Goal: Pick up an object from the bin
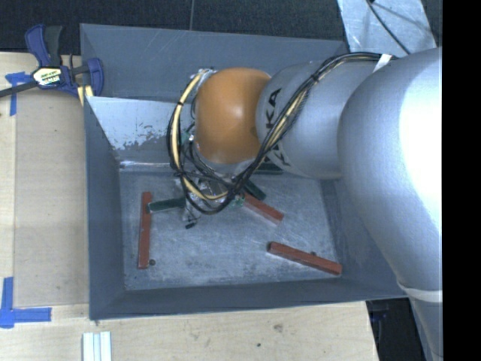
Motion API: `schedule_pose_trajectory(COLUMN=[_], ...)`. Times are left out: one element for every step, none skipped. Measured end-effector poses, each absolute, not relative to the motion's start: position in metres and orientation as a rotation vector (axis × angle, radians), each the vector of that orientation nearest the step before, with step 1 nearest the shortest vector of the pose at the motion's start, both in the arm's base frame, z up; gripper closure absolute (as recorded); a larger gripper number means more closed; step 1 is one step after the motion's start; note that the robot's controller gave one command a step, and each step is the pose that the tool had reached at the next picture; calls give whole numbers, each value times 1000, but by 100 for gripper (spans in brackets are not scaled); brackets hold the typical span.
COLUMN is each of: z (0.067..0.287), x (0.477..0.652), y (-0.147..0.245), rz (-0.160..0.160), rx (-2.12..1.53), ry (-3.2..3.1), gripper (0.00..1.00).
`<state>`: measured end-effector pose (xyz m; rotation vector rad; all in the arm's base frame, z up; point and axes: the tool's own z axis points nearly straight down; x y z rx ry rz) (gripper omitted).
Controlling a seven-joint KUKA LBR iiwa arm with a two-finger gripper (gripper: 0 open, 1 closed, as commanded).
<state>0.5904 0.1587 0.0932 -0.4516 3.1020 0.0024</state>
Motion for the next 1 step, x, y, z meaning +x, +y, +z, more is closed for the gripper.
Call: schedule_pose_trajectory(z=[130], x=[592], y=[159], rz=[1], rx=[-450], ry=[3101], gripper=[100])
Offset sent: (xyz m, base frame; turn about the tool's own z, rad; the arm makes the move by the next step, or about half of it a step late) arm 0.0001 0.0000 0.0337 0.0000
